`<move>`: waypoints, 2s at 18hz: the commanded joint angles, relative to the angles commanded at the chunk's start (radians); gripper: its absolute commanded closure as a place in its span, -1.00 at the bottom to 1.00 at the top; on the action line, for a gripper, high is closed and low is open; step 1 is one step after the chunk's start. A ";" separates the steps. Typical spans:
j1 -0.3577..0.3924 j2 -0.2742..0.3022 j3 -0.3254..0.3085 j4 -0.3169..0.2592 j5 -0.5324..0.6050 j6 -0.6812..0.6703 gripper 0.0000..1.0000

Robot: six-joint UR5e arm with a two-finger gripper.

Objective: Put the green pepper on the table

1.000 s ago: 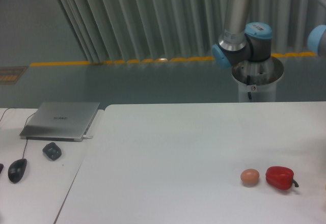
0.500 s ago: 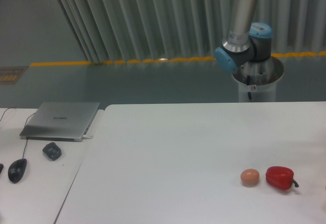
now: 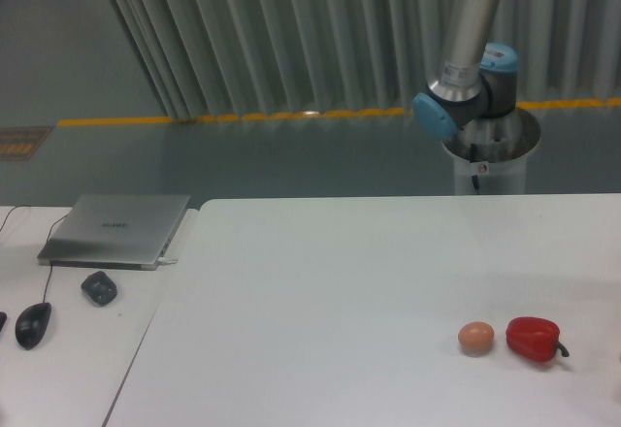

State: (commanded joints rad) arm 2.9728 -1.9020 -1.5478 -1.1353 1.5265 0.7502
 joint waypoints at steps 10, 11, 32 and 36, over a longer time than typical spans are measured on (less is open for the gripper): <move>0.017 -0.071 0.012 0.068 -0.020 -0.023 -1.00; 0.014 -0.071 0.011 0.068 -0.020 -0.023 -1.00; 0.014 -0.095 0.011 0.089 -0.022 -0.012 -1.00; 0.014 -0.095 0.009 0.091 -0.022 -0.012 -1.00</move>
State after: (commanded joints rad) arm 2.9867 -1.9972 -1.5386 -1.0446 1.5048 0.7378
